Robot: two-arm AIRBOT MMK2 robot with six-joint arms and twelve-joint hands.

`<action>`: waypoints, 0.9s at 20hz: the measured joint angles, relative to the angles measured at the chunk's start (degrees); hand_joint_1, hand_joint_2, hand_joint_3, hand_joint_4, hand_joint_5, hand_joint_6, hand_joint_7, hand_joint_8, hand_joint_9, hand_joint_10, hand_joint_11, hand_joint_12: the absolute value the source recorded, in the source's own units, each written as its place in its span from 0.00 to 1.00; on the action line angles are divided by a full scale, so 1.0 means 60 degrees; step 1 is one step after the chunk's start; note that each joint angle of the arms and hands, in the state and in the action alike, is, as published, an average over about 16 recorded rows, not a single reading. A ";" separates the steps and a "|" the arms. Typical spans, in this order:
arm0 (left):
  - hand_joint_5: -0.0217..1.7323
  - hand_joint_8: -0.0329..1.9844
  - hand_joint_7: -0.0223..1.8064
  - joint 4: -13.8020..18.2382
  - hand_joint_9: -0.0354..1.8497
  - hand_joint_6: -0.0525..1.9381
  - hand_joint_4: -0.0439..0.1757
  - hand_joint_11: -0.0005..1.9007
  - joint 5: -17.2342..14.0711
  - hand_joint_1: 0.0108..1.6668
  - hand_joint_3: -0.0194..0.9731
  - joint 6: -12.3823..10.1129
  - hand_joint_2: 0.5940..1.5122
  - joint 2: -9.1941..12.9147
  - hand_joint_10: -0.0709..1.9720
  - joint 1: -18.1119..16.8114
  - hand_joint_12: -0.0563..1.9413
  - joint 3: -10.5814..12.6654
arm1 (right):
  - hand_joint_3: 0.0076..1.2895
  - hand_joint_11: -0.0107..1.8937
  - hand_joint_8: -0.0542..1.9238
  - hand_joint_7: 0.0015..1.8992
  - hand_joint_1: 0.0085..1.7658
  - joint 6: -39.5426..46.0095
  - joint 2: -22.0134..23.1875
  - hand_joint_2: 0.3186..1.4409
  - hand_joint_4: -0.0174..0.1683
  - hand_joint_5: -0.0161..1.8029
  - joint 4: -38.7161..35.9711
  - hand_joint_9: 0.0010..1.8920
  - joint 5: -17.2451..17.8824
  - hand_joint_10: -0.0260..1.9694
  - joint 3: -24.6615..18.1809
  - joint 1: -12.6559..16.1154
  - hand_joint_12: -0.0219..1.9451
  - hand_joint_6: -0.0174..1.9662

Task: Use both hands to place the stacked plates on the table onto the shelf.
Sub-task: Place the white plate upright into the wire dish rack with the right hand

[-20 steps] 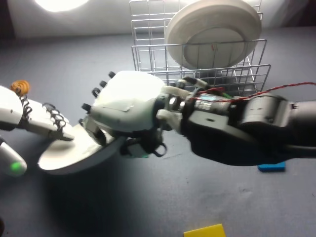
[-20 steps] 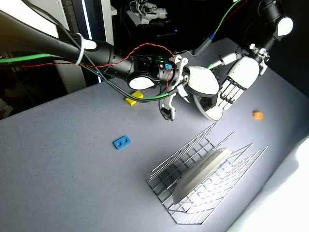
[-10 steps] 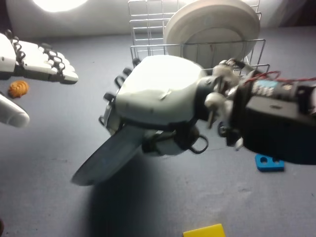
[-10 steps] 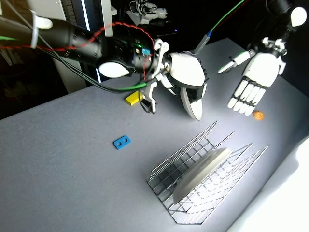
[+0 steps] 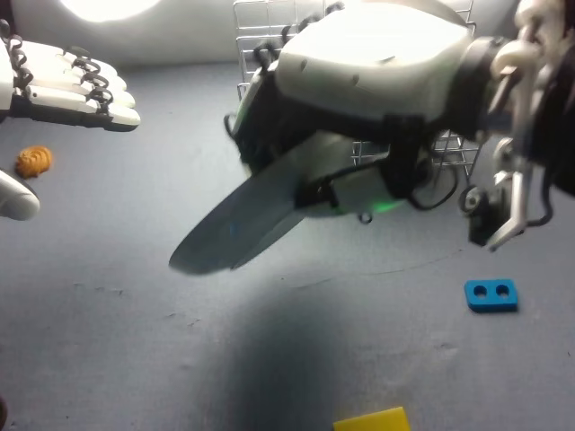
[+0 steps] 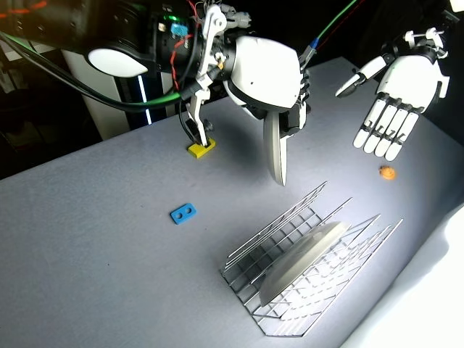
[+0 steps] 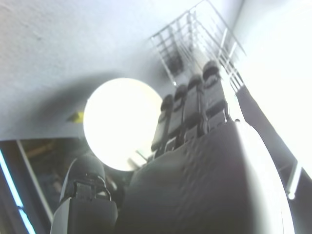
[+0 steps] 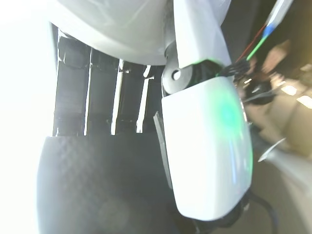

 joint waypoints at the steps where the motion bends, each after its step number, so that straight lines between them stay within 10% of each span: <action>1: 0.03 0.01 0.02 0.0042 0.03 0.03 0.19 0.01 0.0022 0.00 0.04 0.0040 0.61 0.0036 0.01 -0.0038 0.03 -0.0044 | 0.00 0.53 0.35 0.60 0.77 0.0086 0.0128 0.57 0.06 0.55 0.0138 0.58 -0.0086 0.47 -0.0030 0.0159 0.47 0.41; 18: 0.02 0.01 0.02 0.0432 0.03 0.03 0.21 0.01 0.0660 0.00 0.04 0.0308 0.61 -0.0032 0.01 0.0592 0.03 0.0244 | 0.01 0.52 0.34 0.61 0.78 0.5796 0.0656 0.57 0.05 0.56 -0.2622 0.59 -0.0954 0.46 0.1253 0.1571 0.48 0.39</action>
